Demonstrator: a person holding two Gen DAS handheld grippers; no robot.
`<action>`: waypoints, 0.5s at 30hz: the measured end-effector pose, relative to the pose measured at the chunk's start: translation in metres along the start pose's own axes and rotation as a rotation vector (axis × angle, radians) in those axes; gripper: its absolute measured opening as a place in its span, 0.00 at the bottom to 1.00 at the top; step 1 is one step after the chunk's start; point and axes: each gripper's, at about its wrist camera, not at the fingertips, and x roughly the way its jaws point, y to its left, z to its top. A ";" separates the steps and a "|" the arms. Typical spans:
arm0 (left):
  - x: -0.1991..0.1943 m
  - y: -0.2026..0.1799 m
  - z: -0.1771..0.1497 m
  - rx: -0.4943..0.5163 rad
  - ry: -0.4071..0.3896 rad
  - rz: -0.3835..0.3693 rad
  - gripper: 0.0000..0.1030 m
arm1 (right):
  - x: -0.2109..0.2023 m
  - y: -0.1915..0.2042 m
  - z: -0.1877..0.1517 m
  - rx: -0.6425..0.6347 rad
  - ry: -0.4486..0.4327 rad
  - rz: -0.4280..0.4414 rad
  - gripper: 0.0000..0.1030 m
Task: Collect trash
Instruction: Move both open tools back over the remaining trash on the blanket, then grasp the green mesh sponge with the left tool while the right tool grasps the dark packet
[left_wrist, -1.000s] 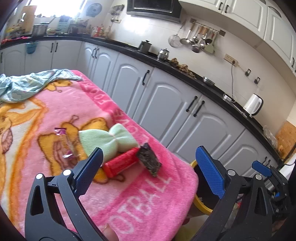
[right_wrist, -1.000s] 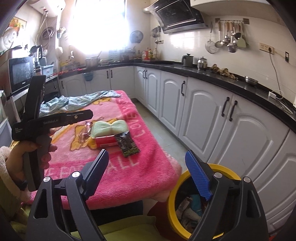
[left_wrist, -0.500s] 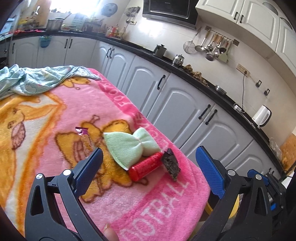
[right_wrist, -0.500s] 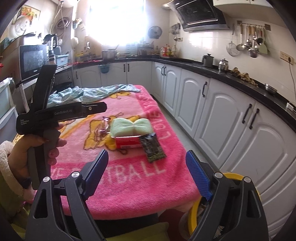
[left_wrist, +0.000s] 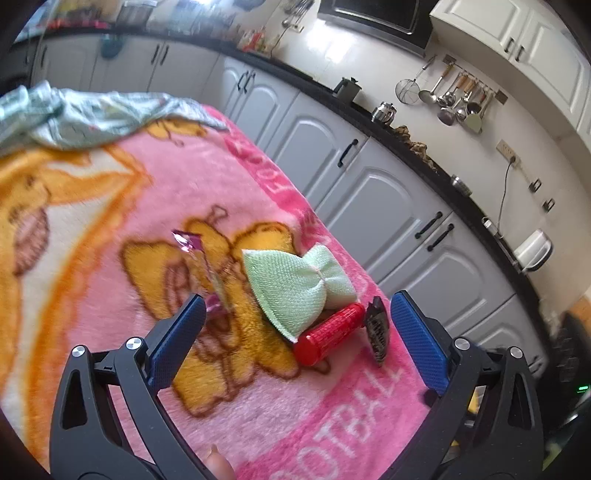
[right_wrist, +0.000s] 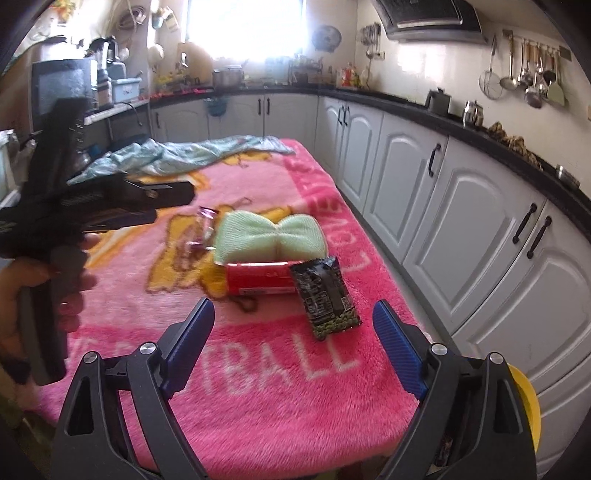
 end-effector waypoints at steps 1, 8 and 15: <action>0.004 0.002 0.001 -0.013 0.012 -0.012 0.89 | 0.009 -0.003 0.000 0.003 0.016 -0.005 0.82; 0.040 0.008 0.009 -0.090 0.104 -0.065 0.89 | 0.061 -0.017 -0.003 0.017 0.110 -0.031 0.82; 0.071 0.015 0.009 -0.147 0.180 -0.068 0.83 | 0.090 -0.037 -0.008 0.086 0.166 -0.020 0.78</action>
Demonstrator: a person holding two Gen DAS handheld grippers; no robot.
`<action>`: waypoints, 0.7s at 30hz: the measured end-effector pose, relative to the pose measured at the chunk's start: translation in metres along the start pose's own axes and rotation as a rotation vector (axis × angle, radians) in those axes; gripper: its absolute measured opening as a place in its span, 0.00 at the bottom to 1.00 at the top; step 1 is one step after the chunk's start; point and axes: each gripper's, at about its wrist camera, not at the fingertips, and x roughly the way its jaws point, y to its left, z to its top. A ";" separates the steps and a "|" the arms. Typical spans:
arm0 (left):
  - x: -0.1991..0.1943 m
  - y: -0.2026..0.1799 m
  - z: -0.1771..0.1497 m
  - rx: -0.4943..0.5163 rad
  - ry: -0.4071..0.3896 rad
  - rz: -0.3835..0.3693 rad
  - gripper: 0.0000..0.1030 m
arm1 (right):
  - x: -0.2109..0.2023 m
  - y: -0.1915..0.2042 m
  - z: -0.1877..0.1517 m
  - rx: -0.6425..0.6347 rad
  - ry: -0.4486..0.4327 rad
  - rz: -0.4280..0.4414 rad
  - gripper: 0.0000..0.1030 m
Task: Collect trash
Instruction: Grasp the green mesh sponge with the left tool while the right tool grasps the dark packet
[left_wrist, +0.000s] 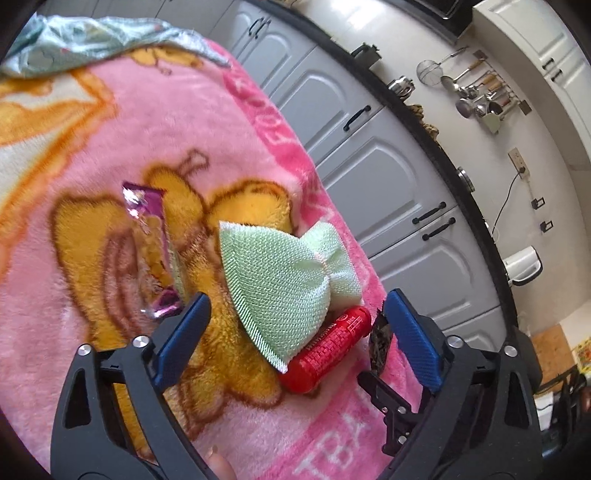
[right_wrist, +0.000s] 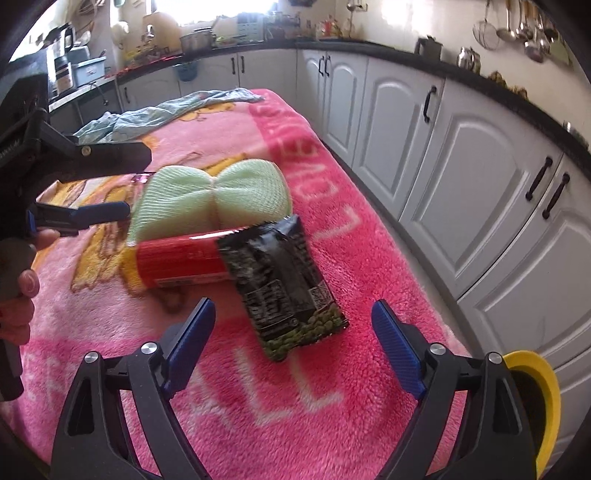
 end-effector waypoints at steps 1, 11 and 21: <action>0.003 0.000 0.000 -0.004 0.003 0.000 0.82 | 0.003 -0.003 -0.001 0.012 0.008 0.007 0.74; 0.020 0.011 0.000 -0.059 0.024 0.029 0.53 | 0.011 -0.009 -0.005 0.028 0.020 0.054 0.47; 0.011 0.011 -0.003 -0.035 -0.007 0.004 0.28 | -0.001 -0.005 -0.009 0.012 0.002 0.065 0.27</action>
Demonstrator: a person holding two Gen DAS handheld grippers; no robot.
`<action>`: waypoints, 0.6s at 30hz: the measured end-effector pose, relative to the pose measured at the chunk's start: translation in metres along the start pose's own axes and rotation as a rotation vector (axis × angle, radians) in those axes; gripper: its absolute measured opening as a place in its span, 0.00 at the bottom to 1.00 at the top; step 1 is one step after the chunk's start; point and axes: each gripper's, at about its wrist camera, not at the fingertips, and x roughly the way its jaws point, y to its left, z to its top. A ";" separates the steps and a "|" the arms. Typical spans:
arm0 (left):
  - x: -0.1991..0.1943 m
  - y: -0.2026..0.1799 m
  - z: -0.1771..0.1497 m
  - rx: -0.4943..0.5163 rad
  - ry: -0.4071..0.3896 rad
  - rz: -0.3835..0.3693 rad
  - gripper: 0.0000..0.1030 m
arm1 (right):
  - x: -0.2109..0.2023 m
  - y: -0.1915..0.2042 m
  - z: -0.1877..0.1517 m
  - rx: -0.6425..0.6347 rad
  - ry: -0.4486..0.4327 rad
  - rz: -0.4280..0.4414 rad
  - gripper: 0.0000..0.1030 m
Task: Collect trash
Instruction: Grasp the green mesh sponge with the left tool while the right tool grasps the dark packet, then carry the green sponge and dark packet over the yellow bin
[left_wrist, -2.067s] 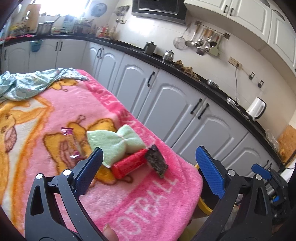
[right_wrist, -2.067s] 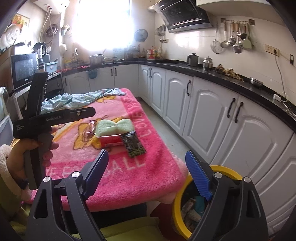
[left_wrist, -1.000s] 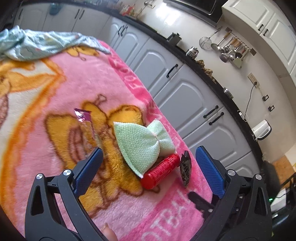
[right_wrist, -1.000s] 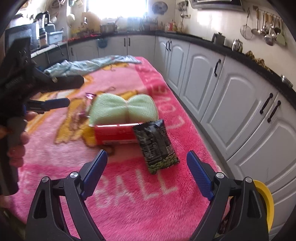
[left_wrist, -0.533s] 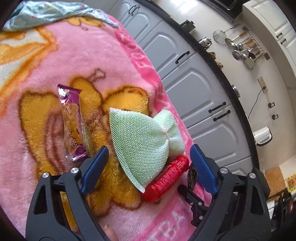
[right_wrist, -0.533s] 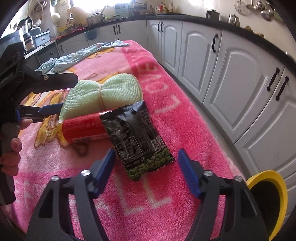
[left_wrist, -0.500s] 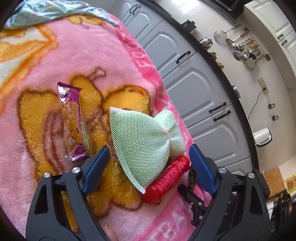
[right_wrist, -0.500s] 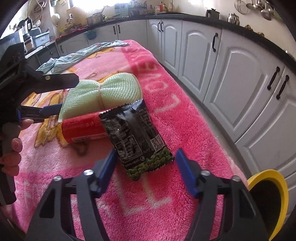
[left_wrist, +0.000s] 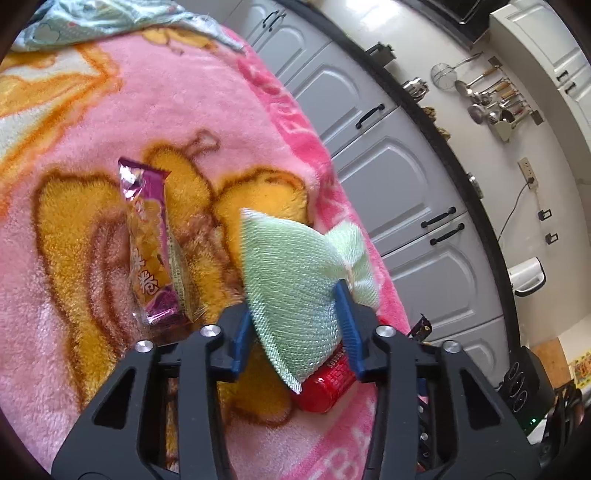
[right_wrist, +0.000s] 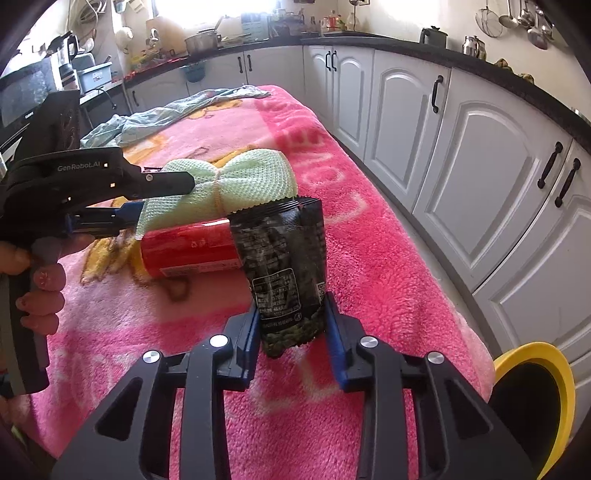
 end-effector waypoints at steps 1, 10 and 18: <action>-0.003 -0.003 0.000 0.007 -0.010 -0.006 0.26 | -0.002 0.000 0.000 0.004 -0.004 0.000 0.26; -0.042 -0.046 0.000 0.137 -0.116 -0.023 0.24 | -0.030 -0.002 0.001 0.030 -0.059 0.028 0.24; -0.064 -0.086 -0.008 0.228 -0.152 -0.065 0.24 | -0.072 -0.005 0.001 0.045 -0.123 0.043 0.24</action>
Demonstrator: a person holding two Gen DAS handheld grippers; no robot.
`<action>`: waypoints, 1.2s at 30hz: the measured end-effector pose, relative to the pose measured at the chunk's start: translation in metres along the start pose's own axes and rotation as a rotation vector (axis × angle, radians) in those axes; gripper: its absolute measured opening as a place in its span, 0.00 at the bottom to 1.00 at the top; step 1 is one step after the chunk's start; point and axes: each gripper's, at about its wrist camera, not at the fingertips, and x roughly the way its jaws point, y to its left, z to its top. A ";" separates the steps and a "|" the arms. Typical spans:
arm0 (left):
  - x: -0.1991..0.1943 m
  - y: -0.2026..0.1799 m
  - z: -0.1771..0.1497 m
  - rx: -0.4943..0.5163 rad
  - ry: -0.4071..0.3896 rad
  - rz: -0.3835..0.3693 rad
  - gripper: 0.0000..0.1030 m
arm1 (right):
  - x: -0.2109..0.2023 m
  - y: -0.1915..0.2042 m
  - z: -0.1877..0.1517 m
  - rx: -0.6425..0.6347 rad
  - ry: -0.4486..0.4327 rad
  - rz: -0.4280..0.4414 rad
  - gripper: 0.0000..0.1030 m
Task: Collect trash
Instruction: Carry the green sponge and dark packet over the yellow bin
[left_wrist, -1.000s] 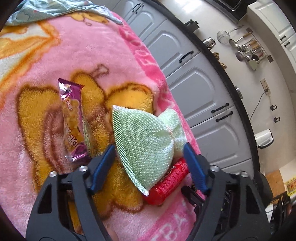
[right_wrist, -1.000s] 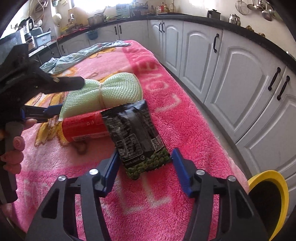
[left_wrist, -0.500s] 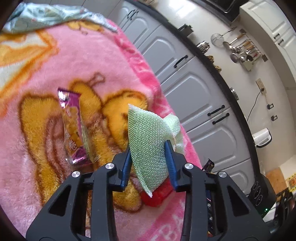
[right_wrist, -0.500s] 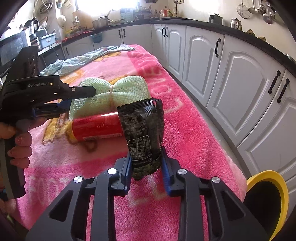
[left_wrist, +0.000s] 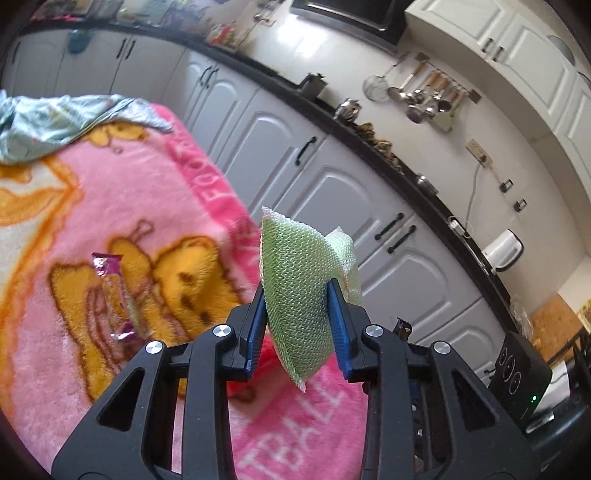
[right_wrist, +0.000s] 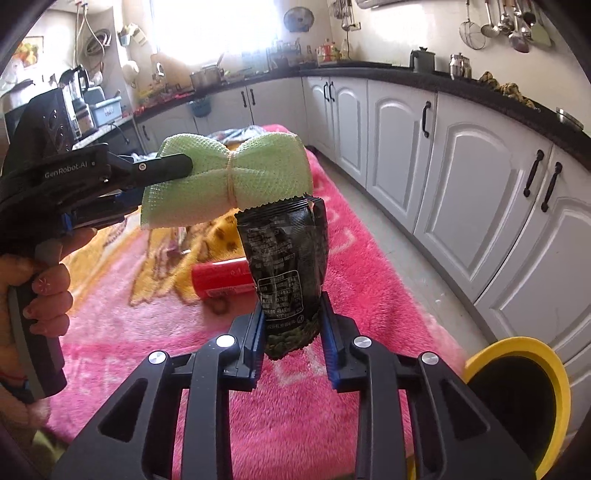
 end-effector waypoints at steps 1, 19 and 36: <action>-0.002 -0.007 0.000 0.013 -0.004 -0.006 0.24 | -0.006 -0.001 0.000 -0.001 -0.009 -0.001 0.24; -0.005 -0.100 -0.016 0.180 -0.011 -0.103 0.24 | -0.109 -0.057 -0.023 0.089 -0.133 -0.100 0.24; 0.033 -0.166 -0.058 0.330 0.074 -0.140 0.24 | -0.169 -0.133 -0.071 0.255 -0.184 -0.235 0.24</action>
